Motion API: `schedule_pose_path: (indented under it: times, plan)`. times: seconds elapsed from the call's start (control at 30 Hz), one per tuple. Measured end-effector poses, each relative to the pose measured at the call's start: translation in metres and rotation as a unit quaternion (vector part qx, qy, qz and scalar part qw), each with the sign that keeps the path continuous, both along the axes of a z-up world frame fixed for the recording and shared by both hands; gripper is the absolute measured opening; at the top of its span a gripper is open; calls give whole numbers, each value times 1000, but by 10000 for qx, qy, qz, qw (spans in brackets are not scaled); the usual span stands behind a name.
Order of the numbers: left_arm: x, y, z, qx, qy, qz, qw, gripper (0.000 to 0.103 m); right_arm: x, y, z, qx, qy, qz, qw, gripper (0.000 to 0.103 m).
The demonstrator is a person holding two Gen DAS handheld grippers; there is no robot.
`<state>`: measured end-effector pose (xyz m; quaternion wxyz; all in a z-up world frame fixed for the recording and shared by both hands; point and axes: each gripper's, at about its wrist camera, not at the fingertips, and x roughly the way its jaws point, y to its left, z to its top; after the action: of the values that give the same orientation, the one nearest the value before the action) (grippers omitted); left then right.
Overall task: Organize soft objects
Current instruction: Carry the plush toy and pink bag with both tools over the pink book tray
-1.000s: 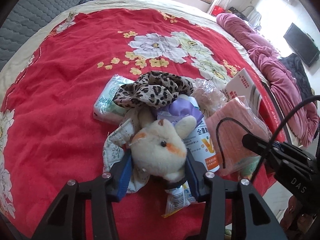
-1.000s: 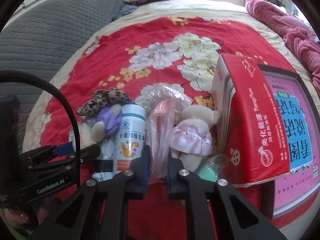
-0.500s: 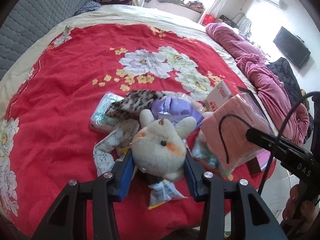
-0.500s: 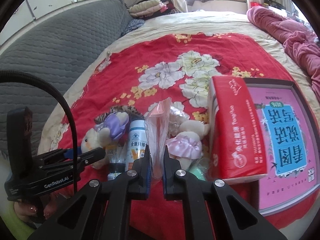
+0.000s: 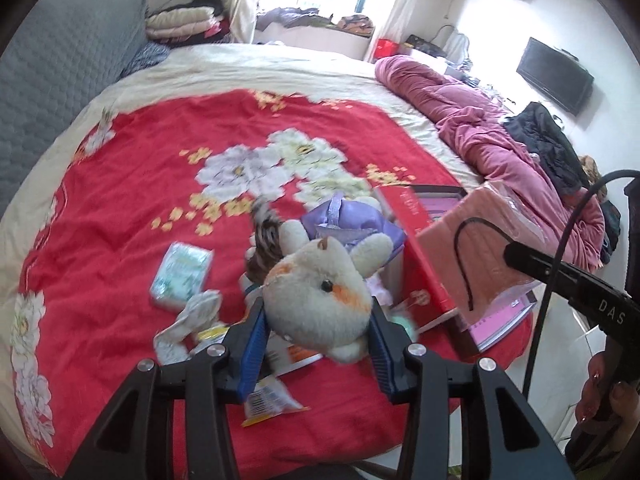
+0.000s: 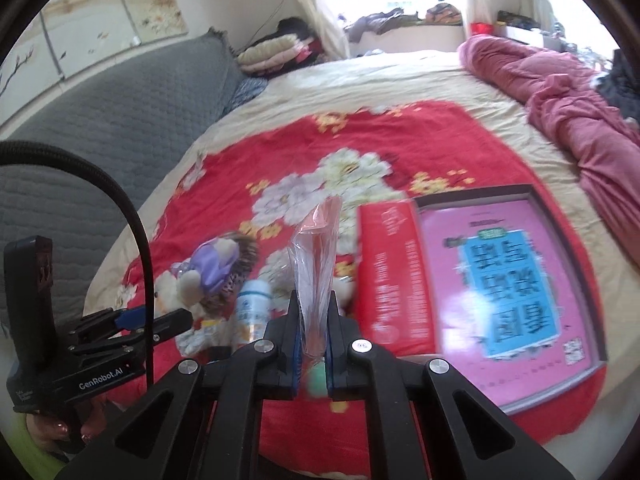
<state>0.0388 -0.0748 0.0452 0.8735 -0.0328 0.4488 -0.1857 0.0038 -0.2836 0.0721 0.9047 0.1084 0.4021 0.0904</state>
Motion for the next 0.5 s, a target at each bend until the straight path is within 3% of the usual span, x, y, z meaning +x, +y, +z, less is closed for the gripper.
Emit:
schedule_pose_path:
  times: [0.3, 0.5]
  plan:
    - [-18, -36, 3, 50, 19, -254, 9997, 46, -30, -68, 20, 86, -168, -618, 9979, 9]
    - [-16, -39, -10, -133, 375, -293, 9988, 46, -38, -90, 18, 196, -174, -822, 9963, 9]
